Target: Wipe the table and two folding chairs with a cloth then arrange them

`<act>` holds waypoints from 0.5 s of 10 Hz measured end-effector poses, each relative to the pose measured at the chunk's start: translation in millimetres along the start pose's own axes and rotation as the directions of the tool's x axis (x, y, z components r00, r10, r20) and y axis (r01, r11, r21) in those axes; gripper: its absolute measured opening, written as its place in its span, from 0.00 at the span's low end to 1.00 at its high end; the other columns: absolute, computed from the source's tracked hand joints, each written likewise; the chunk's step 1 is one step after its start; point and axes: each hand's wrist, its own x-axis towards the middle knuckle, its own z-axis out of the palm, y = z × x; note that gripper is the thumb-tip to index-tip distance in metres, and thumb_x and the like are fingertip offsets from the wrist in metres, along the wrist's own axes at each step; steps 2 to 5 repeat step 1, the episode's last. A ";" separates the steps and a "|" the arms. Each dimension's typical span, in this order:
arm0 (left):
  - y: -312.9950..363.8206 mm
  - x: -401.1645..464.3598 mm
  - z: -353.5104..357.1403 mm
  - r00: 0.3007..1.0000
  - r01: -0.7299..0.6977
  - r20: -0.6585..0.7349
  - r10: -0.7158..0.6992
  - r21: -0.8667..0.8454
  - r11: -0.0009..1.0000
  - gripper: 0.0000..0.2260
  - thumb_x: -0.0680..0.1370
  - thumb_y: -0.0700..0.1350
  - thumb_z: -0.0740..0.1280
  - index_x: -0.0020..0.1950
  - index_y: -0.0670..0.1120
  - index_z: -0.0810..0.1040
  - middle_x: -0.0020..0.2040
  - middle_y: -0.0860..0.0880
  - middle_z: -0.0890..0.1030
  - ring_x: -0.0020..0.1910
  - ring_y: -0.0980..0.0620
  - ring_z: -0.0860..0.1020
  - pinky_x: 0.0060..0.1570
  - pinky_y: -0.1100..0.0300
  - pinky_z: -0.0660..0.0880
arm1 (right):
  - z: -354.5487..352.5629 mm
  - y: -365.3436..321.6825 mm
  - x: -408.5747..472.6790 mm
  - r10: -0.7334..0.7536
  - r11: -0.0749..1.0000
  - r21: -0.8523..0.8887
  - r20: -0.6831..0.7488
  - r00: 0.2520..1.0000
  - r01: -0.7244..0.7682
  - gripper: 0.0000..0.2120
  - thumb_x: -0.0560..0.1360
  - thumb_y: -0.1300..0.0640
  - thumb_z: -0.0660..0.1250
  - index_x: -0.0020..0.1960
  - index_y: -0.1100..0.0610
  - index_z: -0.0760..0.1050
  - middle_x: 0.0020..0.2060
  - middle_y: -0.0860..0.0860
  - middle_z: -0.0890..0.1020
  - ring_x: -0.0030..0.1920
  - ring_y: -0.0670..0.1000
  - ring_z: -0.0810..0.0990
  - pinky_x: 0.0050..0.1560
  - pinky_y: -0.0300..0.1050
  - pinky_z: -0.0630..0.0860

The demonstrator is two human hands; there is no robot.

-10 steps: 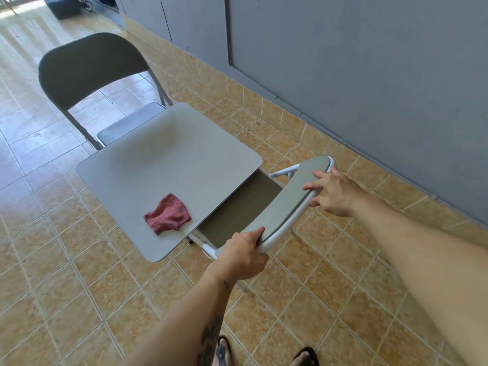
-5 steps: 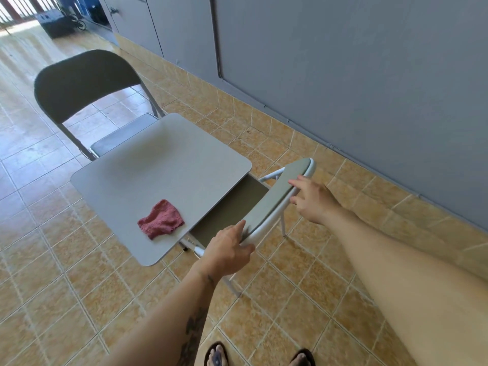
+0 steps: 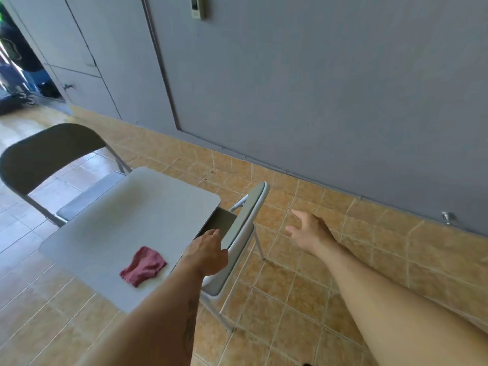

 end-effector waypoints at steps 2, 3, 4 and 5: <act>-2.7 -1.8 -16.4 0.993 -0.111 -0.030 0.112 0.035 0.993 0.18 0.77 0.52 0.60 0.65 0.48 0.71 0.62 0.50 0.76 0.59 0.47 0.76 0.58 0.50 0.75 | -3.0 -5.2 -25.7 0.060 0.998 0.018 -0.099 0.993 -0.059 0.28 0.79 0.51 0.65 0.77 0.51 0.63 0.75 0.53 0.68 0.73 0.57 0.68 0.70 0.50 0.66; -2.7 -1.8 -16.4 0.993 -0.111 -0.030 0.112 0.035 0.993 0.18 0.77 0.52 0.60 0.65 0.48 0.71 0.62 0.50 0.76 0.59 0.47 0.76 0.58 0.50 0.75 | -3.0 -5.2 -25.7 0.060 0.998 0.018 -0.099 0.993 -0.059 0.28 0.79 0.51 0.65 0.77 0.51 0.63 0.75 0.53 0.68 0.73 0.57 0.68 0.70 0.50 0.66; -2.7 -1.8 -16.4 0.993 -0.111 -0.030 0.112 0.035 0.993 0.18 0.77 0.52 0.60 0.65 0.48 0.71 0.62 0.50 0.76 0.59 0.47 0.76 0.58 0.50 0.75 | -3.0 -5.2 -25.7 0.060 0.998 0.018 -0.099 0.993 -0.059 0.28 0.79 0.51 0.65 0.77 0.51 0.63 0.75 0.53 0.68 0.73 0.57 0.68 0.70 0.50 0.66; -2.7 -1.8 -16.4 0.993 -0.111 -0.030 0.112 0.035 0.993 0.18 0.77 0.52 0.60 0.65 0.48 0.71 0.62 0.50 0.76 0.59 0.47 0.76 0.58 0.50 0.75 | -3.0 -5.2 -25.7 0.060 0.998 0.018 -0.099 0.993 -0.059 0.28 0.79 0.51 0.65 0.77 0.51 0.63 0.75 0.53 0.68 0.73 0.57 0.68 0.70 0.50 0.66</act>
